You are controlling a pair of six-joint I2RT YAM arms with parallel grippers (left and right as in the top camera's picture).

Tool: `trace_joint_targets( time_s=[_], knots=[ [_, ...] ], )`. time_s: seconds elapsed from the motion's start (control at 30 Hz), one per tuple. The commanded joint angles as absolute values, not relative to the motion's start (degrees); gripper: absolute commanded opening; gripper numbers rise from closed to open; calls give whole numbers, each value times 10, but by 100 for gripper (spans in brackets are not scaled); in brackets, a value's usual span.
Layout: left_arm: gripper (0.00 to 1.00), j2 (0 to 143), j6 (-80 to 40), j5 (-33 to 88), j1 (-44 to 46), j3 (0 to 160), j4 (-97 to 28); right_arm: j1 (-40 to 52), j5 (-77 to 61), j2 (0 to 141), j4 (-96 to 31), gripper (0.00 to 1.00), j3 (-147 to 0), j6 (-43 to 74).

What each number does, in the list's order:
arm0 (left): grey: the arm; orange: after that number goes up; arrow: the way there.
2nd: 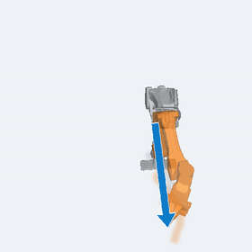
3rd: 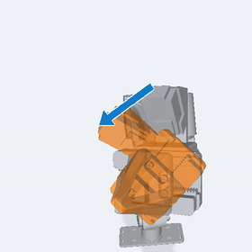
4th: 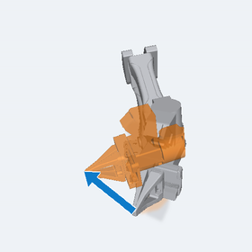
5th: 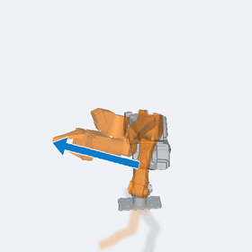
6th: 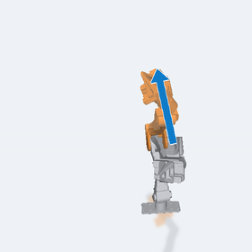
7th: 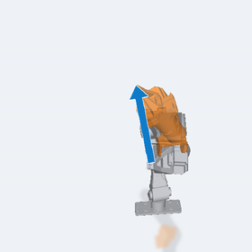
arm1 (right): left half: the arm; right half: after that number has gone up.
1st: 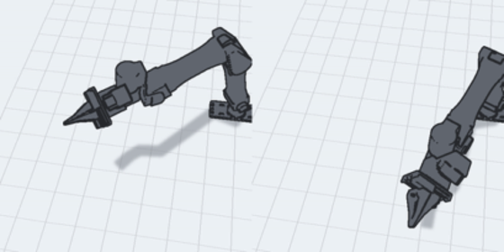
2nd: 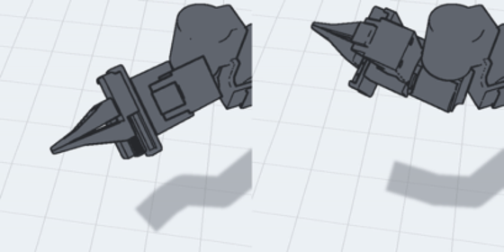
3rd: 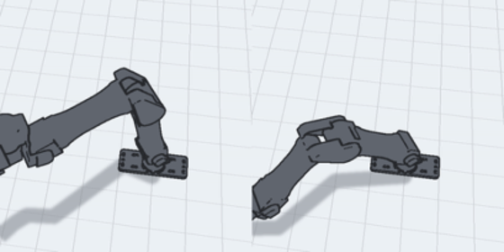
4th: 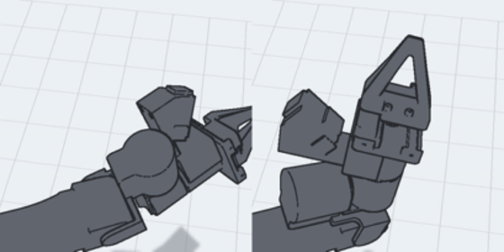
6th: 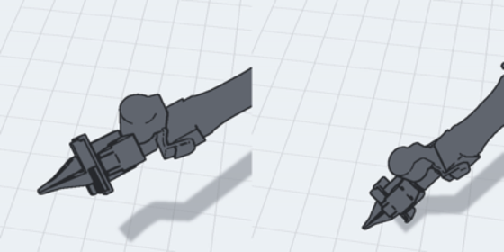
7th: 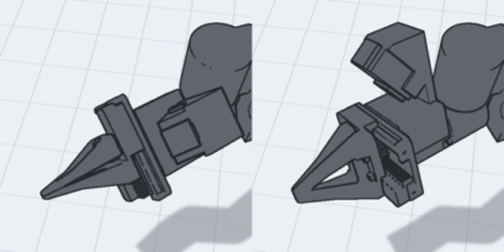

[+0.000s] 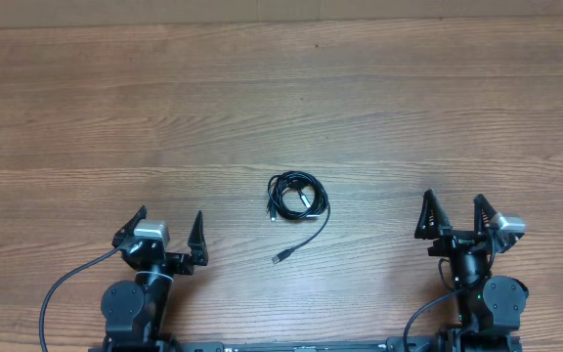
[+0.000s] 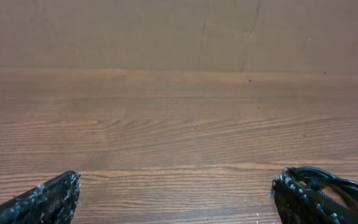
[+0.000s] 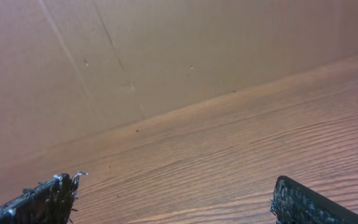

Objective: Untangle cables
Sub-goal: 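Reach the left gripper over the black cable coil and grasp it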

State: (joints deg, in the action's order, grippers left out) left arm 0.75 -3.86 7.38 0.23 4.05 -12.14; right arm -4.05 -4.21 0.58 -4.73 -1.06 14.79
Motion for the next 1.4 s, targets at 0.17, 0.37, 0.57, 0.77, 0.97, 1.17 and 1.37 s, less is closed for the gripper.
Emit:
trace_joint_targets(
  time_s=[0.17, 0.37, 0.57, 0.77, 0.97, 1.17, 1.37],
  knots=[
    [100, 30, -23, 87, 0, 167, -230, -42, -37, 2, -45, 100, -4, 146],
    [100, 123, -23, 91, 0, 284, -327, -42, -37, 2, -45, 100, -4, 146],
    [100, 273, -14, 131, 0, 427, -394, -42, -37, 2, -45, 100, -4, 146],
    [100, 435, -13, 222, 0, 581, -514, -42, -37, 2, -45, 100, -4, 146],
    [100, 535, -18, 358, 0, 613, -511, -42, -37, 2, -45, 100, -4, 146],
    [100, 608, -3, 401, 17, 613, -480, -42, -37, 2, -45, 100, -4, 146],
    [100, 660, -73, 226, 112, 613, -467, -42, -37, 2, -45, 100, -4, 146]
  ],
)
